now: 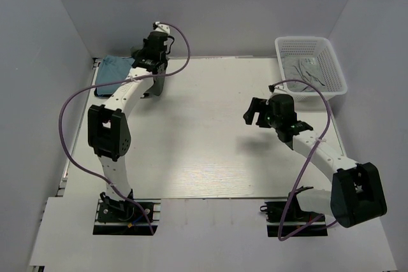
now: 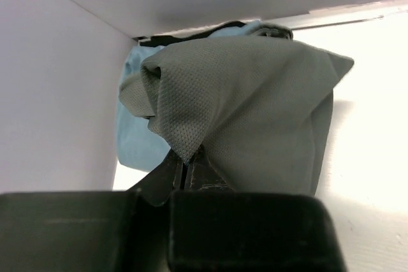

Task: Fold and stack the t-shirts
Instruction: Put the neatly folded tshirt into the corner of the board with the left arm

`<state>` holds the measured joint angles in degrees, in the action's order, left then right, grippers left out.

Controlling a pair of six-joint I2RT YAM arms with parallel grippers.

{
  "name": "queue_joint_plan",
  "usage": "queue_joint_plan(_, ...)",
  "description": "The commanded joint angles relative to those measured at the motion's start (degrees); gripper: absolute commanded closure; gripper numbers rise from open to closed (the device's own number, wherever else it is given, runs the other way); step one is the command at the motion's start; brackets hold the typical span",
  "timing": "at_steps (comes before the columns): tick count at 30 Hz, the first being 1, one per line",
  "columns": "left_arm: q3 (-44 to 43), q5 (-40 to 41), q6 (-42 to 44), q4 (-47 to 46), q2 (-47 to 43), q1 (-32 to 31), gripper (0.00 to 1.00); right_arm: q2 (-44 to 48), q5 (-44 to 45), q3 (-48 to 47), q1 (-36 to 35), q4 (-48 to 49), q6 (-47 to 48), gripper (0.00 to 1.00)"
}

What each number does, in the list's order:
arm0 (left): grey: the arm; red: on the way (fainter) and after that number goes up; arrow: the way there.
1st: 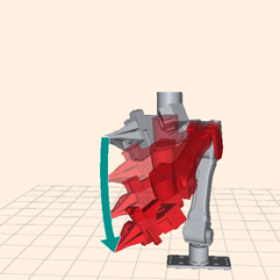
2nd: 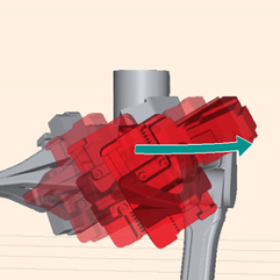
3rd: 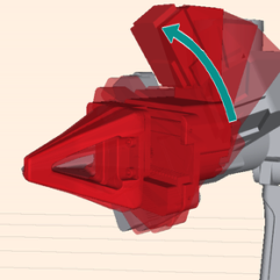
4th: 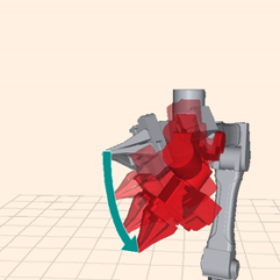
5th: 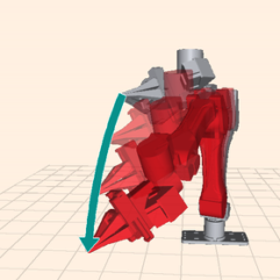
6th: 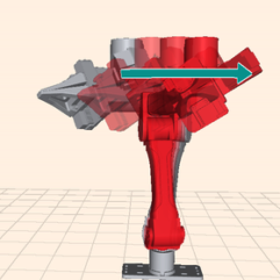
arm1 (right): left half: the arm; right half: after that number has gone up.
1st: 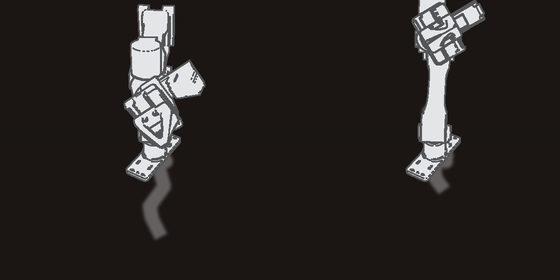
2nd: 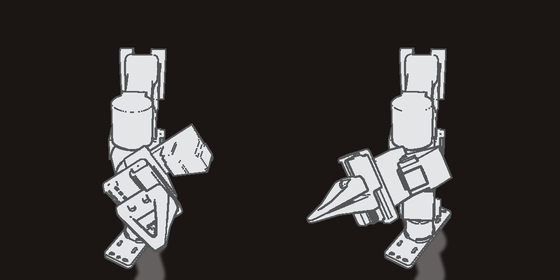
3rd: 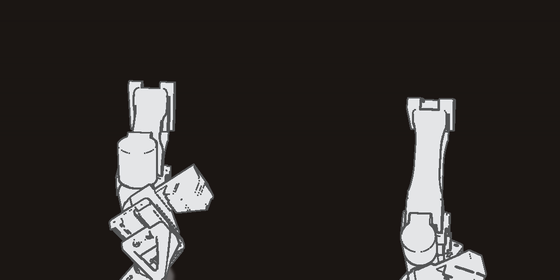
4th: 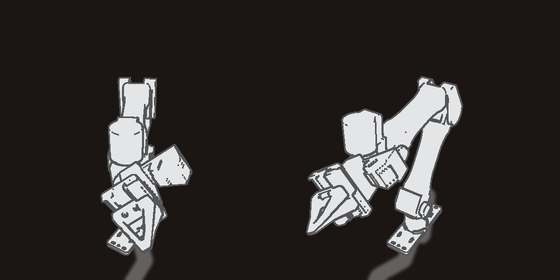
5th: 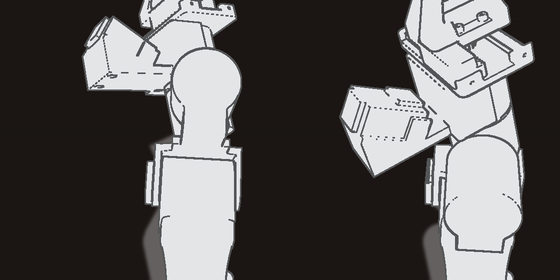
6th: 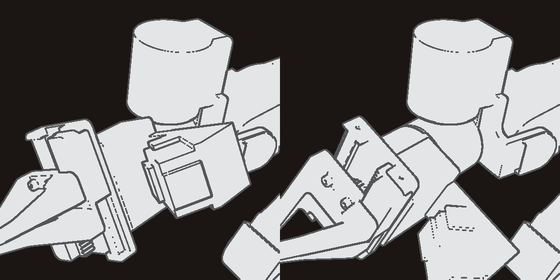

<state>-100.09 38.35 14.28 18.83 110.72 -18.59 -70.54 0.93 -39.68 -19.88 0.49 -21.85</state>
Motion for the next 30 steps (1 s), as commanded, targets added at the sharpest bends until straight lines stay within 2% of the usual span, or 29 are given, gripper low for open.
queue_joint_plan(1, -5.5, -1.4, 2.2, -0.7, 1.2, 2.2, 1.00, -0.6, -0.1, -3.6, 0.2, 1.3, 0.9, 0.10)
queue_joint_plan(12, -13.2, -4.4, 1.1, 0.9, 8.5, 9.3, 1.00, -1.7, -2.1, -5.8, 0.1, 1.0, 0.3, 0.10)
queue_joint_plan(23, -14.3, -8.6, -0.2, 0.9, 11.5, 16.6, 1.00, -5.7, -4.3, -9.4, 0.1, 0.8, 0.1, 0.10)
queue_joint_plan(30, -13.9, -10.9, -0.8, 0.9, 13.4, 19.1, 1.00, -7.2, -4.5, -10.8, 0.3, 1.0, 0.1, 0.10)
